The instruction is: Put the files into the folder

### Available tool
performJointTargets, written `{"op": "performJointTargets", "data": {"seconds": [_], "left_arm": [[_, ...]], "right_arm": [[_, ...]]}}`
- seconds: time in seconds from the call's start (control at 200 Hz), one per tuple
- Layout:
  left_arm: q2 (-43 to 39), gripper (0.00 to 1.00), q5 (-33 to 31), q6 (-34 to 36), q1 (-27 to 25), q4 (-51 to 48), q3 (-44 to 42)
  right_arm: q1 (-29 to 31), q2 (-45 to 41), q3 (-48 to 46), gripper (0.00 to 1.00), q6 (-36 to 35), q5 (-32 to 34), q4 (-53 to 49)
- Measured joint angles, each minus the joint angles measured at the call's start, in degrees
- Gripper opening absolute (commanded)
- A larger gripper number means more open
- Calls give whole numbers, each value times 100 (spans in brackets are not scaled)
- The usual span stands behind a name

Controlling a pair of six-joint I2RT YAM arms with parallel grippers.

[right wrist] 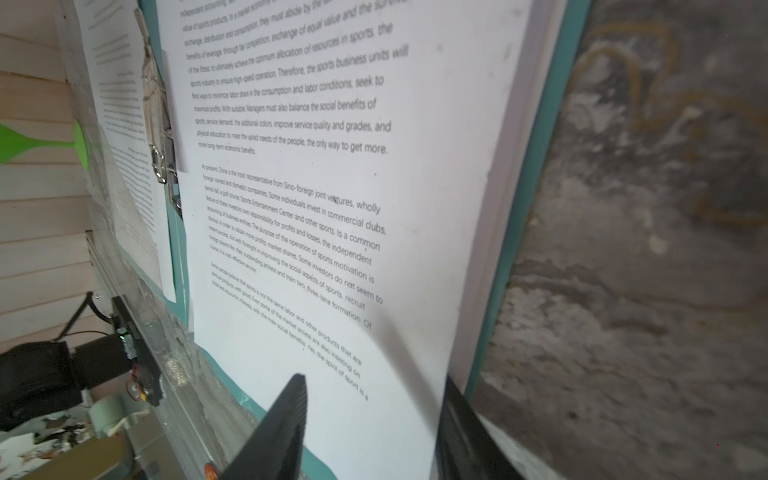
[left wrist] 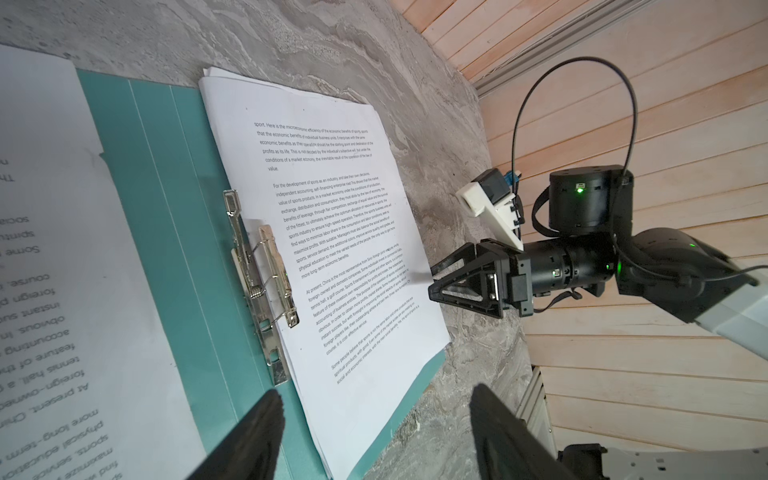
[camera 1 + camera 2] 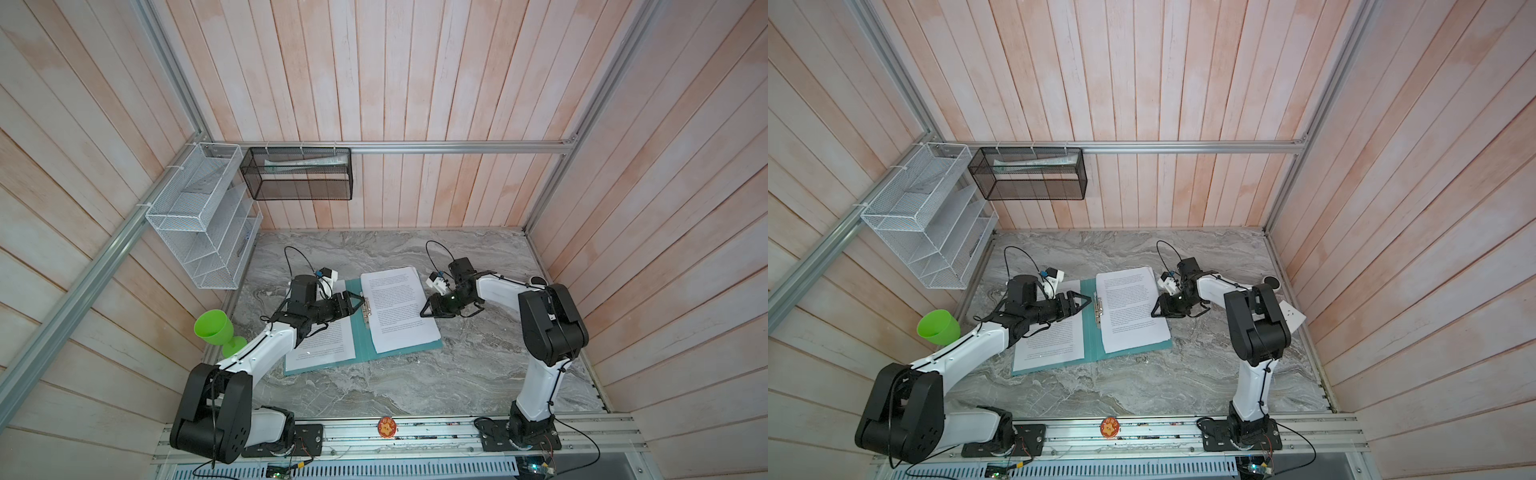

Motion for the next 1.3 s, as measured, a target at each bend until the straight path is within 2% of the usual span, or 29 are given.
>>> {"op": "performJointTargets", "data": {"seconds": [0.325,0.365,0.385,0.41,0.44,0.58,0.73,0.79,0.905,1.105,1.301], "left_arm": [[0,76,-48,7,-2,0,0],[0,78,-63,7,0,2,0],[0,80,-85,4,-2,0,0],[0,91,-116,24,-2,9,0],[0,100,-151,66,-2,39,0],[-55,100,-529,83,-15,389,-149],[-68,100,-1073,151,-70,780,-339],[-44,100,-1261,109,-81,909,-348],[323,100,-1349,61,-48,994,-153],[1252,99,-935,144,-33,1381,184],[1923,96,-538,238,-33,1541,647]], "right_arm": [[11,-866,-146,60,221,667,-166],[22,-1062,-212,65,293,767,-153],[31,-1180,-262,68,317,798,-118],[44,-1353,-332,72,404,828,-61],[61,-1589,-457,76,492,831,79],[269,-2855,-1338,97,758,826,1296],[796,-4009,-2507,98,1143,1220,2953],[664,-3934,-2424,98,1440,1064,3128],[439,-3165,-1803,98,1843,688,3397],[822,-2459,-1663,94,2232,452,3716],[822,-2129,-1663,91,2446,389,3799]]}}
